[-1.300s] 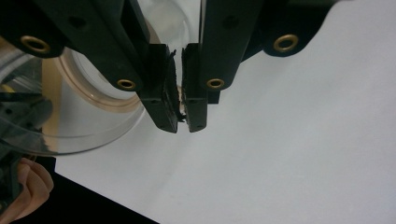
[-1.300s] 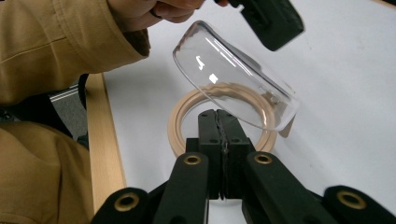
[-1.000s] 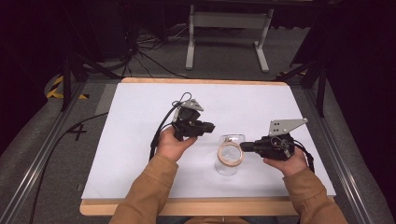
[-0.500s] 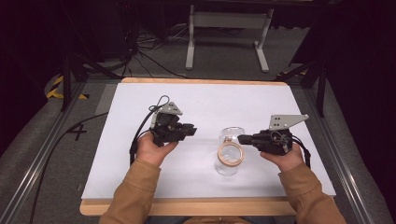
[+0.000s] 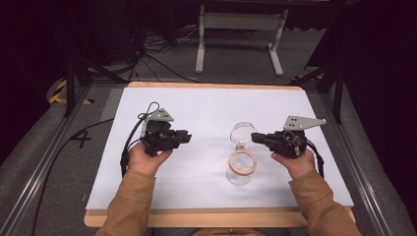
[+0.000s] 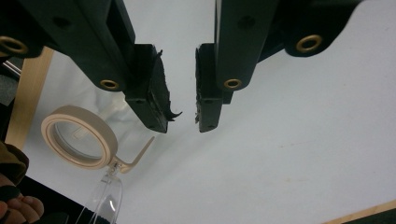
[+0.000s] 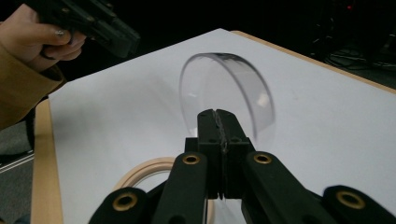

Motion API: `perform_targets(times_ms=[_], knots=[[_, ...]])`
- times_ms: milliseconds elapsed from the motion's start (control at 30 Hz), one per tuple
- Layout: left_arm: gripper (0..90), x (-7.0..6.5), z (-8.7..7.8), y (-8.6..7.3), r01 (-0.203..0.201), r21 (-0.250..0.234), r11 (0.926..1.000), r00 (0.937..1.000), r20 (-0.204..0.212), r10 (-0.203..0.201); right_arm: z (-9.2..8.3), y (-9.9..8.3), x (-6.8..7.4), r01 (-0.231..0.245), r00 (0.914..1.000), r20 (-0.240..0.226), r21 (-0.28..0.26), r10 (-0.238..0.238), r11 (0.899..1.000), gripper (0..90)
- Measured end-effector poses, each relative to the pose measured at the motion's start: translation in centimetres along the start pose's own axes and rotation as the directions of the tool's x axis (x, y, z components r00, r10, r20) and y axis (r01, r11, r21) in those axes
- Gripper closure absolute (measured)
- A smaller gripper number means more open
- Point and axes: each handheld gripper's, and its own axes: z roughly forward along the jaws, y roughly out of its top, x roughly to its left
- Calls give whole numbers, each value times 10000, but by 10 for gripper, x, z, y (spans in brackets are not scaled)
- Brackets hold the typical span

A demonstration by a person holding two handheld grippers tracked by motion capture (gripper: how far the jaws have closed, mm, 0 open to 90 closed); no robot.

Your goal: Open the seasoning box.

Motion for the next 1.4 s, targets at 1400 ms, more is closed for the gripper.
perform_targets(times_ms=[1400], knots=[[609,30,-17,-11,1220,-317,9920,9922,-217,-1227,-50,-15,-49,-708,9419,3313,370,546,9968,731]])
